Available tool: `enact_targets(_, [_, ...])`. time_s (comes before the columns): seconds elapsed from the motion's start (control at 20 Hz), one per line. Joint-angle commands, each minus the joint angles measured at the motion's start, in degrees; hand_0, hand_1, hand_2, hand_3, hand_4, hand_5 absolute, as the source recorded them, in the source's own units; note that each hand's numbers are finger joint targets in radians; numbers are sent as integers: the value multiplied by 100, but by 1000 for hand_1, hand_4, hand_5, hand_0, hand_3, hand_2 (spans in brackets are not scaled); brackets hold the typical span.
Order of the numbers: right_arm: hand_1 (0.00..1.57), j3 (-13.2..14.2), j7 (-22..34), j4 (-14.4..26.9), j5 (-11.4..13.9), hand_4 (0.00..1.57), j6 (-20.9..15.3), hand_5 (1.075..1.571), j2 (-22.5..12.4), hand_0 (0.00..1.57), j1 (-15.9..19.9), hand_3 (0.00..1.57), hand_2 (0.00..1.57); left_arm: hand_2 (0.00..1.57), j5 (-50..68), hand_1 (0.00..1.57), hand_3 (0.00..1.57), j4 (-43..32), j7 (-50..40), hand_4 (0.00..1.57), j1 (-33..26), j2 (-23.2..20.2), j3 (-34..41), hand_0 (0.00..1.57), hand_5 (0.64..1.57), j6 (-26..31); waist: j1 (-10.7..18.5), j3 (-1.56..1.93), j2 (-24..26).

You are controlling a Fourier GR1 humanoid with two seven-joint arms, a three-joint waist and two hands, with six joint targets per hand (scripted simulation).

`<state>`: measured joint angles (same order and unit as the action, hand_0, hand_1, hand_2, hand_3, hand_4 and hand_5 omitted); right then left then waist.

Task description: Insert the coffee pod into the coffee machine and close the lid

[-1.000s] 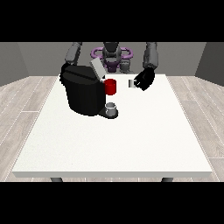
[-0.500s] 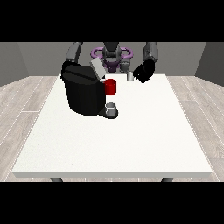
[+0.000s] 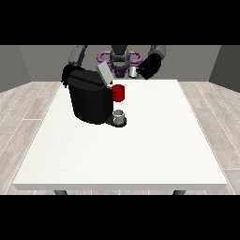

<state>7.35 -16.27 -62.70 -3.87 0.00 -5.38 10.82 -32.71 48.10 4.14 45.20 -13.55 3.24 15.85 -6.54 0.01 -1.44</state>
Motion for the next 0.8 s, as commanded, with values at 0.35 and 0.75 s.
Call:
enact_targets(0.35, [0, 93, -90, -17, -236, 21, 453, 1571, -264, 0, 565, 0, 0, 1398, 262, 1352, 1316, -128, -565, 611, 1101, -188, 570, 1352, 1571, -108, -426, 0, -805])
enact_targets(0.75, [0, -134, -522, -50, -137, 68, 895, 1571, -334, 0, 666, 0, 0, 1449, 288, 1401, 1378, -396, -329, 618, 1519, -642, 835, 1401, 1571, -307, -660, 0, -1327])
